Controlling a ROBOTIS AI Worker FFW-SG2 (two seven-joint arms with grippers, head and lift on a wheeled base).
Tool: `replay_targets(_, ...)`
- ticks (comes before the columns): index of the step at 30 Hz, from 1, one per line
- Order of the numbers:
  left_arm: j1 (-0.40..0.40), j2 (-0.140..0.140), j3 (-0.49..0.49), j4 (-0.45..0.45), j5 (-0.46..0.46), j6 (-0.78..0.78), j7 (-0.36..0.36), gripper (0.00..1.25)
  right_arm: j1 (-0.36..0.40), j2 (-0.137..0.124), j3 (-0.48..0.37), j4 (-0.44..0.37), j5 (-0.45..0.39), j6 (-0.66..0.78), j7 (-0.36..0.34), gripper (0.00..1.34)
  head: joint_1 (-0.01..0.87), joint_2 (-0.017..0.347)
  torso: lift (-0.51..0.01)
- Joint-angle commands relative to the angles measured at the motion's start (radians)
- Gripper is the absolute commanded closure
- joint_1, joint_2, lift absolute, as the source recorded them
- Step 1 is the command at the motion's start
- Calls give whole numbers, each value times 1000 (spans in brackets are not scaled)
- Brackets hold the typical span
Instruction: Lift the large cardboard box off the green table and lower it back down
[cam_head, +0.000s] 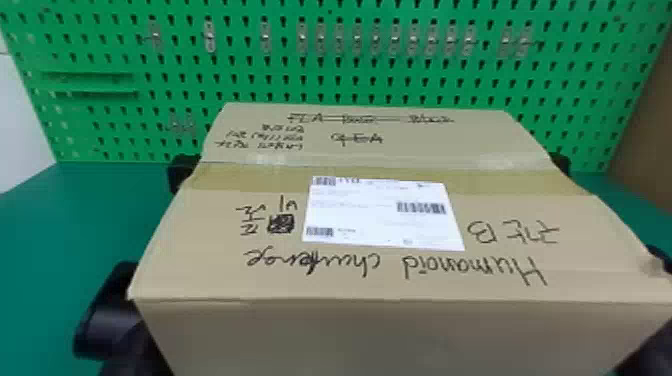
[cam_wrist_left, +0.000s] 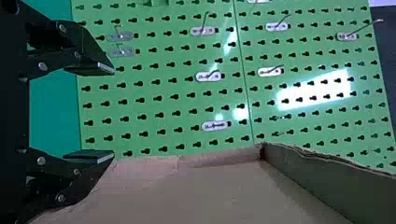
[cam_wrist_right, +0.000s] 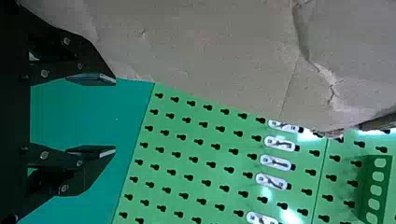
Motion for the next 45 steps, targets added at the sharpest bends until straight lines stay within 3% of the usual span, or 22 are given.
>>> replay_targets(1, -10, 0, 0, 0, -2, 0, 1, 588, -7, -4, 2, -2, 3, 5, 2, 696, 508, 51, -211)
replay_targets(45, -95, 0, 14, -28, -37, 0, 1, 587, -88, -17, -5, -23, 26, 8, 2, 696, 508, 51, -211)
